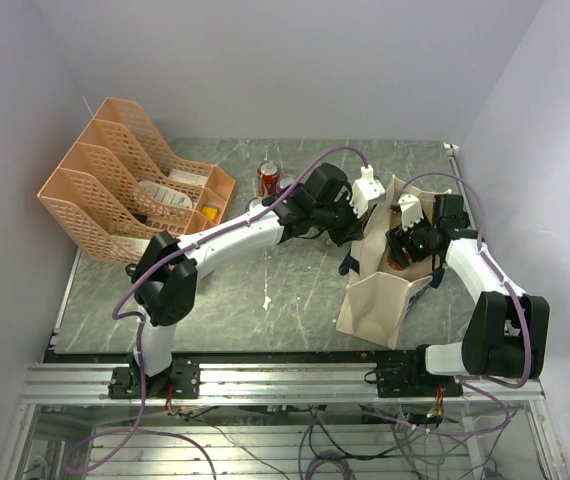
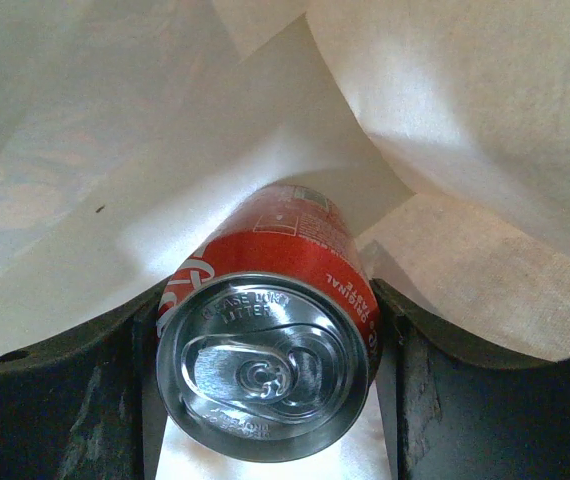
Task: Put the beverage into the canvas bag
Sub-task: Place the drink in the canvas bag.
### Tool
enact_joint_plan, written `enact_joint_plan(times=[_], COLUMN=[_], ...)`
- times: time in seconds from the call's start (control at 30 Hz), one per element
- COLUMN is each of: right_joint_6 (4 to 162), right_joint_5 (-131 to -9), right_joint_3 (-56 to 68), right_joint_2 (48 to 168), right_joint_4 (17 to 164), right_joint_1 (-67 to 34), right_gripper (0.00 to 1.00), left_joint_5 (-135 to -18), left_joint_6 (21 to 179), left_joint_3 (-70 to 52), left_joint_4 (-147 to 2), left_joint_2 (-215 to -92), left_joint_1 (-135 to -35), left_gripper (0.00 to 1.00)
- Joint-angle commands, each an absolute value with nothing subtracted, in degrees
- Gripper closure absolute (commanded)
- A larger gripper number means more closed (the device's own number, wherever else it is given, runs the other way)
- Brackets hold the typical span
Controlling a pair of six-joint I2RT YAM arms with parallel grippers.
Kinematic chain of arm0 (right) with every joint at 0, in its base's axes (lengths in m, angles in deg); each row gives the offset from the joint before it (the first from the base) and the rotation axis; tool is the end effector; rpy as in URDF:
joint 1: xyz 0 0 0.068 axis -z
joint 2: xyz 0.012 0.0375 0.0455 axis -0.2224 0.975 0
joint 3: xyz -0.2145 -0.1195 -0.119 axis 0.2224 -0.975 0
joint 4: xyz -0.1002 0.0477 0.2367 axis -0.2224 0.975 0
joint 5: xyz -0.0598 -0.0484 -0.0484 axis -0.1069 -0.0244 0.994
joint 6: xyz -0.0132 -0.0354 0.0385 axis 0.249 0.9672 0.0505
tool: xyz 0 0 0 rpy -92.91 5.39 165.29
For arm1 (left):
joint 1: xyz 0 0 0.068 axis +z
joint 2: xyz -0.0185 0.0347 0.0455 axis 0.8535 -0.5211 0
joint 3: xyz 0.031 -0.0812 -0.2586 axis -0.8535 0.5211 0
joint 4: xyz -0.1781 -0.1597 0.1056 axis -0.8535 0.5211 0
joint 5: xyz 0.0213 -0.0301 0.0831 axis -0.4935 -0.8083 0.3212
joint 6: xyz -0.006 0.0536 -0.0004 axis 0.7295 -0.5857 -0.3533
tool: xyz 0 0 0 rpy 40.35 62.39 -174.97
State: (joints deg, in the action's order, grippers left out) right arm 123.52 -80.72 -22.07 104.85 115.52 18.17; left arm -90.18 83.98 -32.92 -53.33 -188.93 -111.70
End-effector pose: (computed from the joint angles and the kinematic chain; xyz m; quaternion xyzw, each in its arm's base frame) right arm 0.2669 -0.0137 0.2098 -0.2762 0.9046 0.0462 0.3214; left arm 0.2632 -0.3729 0.3016 0.4955 0.7043 -0.3494 0.3693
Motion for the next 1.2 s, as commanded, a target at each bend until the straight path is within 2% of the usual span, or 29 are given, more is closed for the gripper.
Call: enact_joint_plan(times=[0.0,0.53,0.63,0.7,1.17], right_joint_6=[124.4,124.9,124.7,124.4,124.0], right_joint_5=[-74.7,-69.8,-71.4,-72.3,-75.6], right_joint_3=[-23.2,-24.0,-23.6,-23.2,-21.7], right_joint_2=[106.1,107.3,107.1,107.3,105.6], right_joint_4=[113.0,112.8,113.3,114.0,115.3], right_joint_1=[20.1,21.5,21.5,21.5,21.5], right_gripper=[0.51,0.46,0.42,0.34,0.20], left_joint_5=[-89.8,-89.2,-89.4,-89.3,-90.0], left_joint_6=[82.4,81.4,81.5,81.4,83.4], left_joint_3=[-32.6,-32.4,-32.5,-32.8,-36.3], left_joint_4=[-52.7,-52.4,-52.5,-52.4,-53.0], left_joint_2=[-187.9,-187.7,-187.9,-188.1,-190.7], left_joint_1=[-112.1,-112.4,-112.5,-112.5,-112.8], left_gripper=[0.93,0.93,0.93,0.93,0.93])
